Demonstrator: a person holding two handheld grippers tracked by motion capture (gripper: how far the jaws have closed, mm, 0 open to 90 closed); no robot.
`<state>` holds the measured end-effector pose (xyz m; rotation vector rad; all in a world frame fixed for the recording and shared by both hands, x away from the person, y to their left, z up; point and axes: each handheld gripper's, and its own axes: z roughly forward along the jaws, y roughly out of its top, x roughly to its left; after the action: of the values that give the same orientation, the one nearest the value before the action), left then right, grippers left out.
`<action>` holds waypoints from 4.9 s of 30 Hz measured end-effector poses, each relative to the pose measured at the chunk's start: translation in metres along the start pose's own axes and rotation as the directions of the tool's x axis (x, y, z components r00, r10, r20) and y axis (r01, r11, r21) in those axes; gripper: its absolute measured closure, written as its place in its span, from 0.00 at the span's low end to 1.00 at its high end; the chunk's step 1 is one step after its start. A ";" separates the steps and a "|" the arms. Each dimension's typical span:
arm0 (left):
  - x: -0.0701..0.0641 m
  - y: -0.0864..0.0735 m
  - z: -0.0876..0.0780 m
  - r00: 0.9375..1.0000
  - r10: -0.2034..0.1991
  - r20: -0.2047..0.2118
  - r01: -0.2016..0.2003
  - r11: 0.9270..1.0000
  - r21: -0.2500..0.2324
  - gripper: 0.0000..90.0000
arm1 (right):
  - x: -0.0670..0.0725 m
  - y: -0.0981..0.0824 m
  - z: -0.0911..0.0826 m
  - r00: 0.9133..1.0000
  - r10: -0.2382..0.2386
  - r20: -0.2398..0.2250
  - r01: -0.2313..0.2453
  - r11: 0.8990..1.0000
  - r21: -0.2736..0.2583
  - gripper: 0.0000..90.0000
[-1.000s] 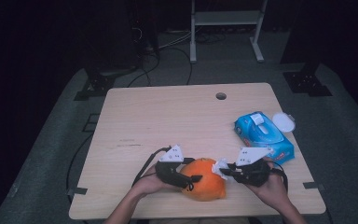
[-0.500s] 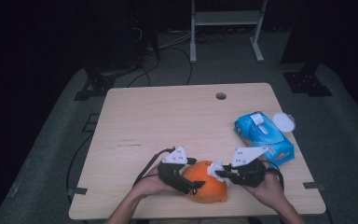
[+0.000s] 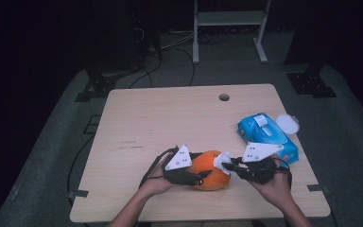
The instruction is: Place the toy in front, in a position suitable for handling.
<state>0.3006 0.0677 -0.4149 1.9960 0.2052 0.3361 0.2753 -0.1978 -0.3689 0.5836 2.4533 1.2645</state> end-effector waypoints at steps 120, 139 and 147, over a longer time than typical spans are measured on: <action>-0.002 -0.006 0.008 0.990 -0.116 0.079 0.110 0.990 0.083 0.37 | 0.002 -0.005 0.005 0.999 -0.038 -0.019 0.039 0.997 0.068 0.90; -0.023 0.009 0.009 0.996 0.013 0.084 -0.020 0.996 0.086 0.40 | 0.019 0.014 0.007 0.993 -0.089 -0.076 0.094 0.994 0.061 0.90; -0.021 0.006 0.008 0.996 0.029 0.088 -0.036 0.996 0.078 0.42 | 0.008 0.010 -0.002 0.997 -0.076 -0.031 0.078 0.993 0.088 0.90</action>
<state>0.2833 0.0521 -0.4159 2.0899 0.1333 0.2643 0.2695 -0.1898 -0.3604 0.4921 2.5398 1.1461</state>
